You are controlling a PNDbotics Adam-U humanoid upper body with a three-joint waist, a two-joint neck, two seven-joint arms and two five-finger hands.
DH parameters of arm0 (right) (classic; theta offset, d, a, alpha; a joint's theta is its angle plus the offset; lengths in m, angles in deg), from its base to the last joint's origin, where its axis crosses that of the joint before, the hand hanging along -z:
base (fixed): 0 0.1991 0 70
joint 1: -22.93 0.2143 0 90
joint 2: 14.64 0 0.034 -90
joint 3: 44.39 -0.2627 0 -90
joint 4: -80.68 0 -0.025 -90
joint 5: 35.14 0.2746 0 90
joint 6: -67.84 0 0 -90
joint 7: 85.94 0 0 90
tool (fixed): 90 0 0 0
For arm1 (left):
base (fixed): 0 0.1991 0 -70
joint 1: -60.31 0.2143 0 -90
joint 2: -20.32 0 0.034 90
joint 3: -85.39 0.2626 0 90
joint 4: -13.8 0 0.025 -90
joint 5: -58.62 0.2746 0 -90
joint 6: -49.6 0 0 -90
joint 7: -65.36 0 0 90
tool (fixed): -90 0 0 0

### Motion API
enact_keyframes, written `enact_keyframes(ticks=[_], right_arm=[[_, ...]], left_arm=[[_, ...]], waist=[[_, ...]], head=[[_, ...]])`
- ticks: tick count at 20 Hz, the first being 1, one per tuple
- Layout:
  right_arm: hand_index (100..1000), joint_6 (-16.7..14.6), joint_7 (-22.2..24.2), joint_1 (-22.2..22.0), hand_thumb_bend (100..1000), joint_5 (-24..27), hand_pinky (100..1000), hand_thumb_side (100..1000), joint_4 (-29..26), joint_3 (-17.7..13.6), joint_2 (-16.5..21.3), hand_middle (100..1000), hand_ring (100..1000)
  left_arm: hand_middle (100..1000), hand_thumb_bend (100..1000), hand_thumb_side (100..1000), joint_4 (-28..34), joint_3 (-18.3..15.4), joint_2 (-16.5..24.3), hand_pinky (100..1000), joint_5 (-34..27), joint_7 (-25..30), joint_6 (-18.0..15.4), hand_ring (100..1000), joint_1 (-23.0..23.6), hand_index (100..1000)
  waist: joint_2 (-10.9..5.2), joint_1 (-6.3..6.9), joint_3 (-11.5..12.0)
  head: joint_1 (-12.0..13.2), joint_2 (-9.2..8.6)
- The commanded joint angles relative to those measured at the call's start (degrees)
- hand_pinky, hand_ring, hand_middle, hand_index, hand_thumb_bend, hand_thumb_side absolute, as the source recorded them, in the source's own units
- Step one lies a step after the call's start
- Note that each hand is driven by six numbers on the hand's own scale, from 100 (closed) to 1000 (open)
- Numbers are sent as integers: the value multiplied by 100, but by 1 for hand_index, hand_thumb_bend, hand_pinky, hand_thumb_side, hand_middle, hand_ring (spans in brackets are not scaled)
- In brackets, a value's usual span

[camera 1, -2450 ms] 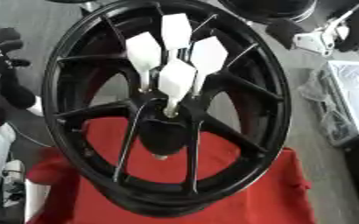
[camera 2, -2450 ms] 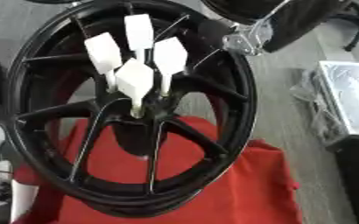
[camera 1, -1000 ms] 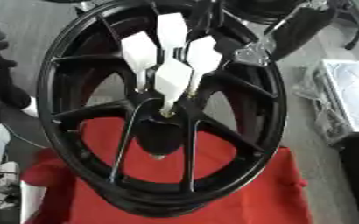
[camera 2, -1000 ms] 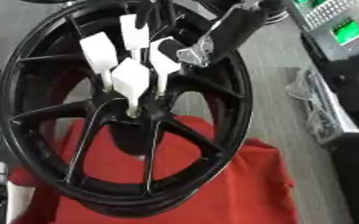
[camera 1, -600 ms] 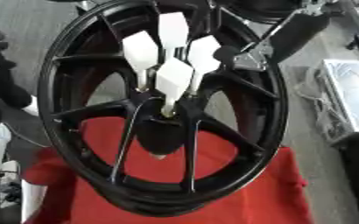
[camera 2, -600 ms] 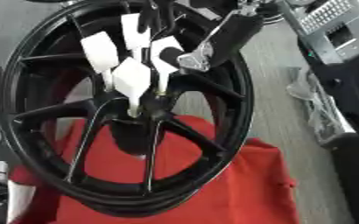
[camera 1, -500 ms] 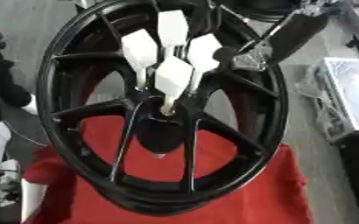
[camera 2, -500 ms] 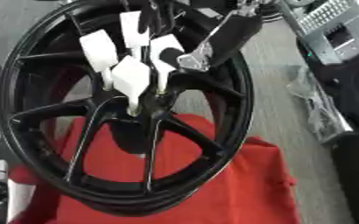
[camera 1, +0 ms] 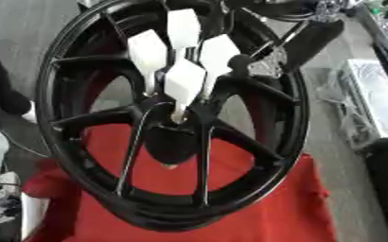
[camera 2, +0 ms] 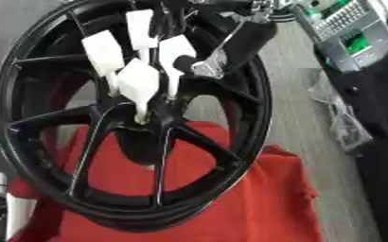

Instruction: Pull the pin out of the wheel hub.

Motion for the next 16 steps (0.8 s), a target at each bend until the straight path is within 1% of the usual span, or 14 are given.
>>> enact_keyframes(ticks=[1, 8, 10, 11, 16], right_arm=[[803, -5, -83, 69, 173, -76, 810, 466, 29, -99, 101, 648, 648], [801, 10, -175, 58, 166, -159, 806, 463, 83, -99, 106, 643, 645], [803, 17, -204, 58, 165, -170, 807, 461, 104, -98, 102, 648, 649], [813, 16, -216, 59, 166, -173, 810, 461, 111, -96, 100, 678, 673], [816, -30, -198, 48, 163, -184, 812, 458, 148, -89, 98, 681, 683]], left_arm=[[729, 139, 827, 138, -62, 72, 644, -34, -43, -2, 810, -96, 761], [728, 136, 828, 135, -20, 76, 644, 8, -18, 16, 810, -99, 761], [728, 136, 828, 134, -17, 75, 644, 11, -20, 19, 810, -100, 761], [728, 136, 829, 133, -14, 75, 644, 13, -19, 21, 810, -101, 761], [727, 135, 829, 129, 12, 77, 644, 30, 2, 28, 810, -107, 760]], waist=[[-102, 22, 10], [-88, 24, 17], [-84, 26, 19], [-83, 26, 20], [-77, 23, 25]], head=[[-19, 16], [-34, 5], [-40, -4], [-42, -8], [-37, -6]])
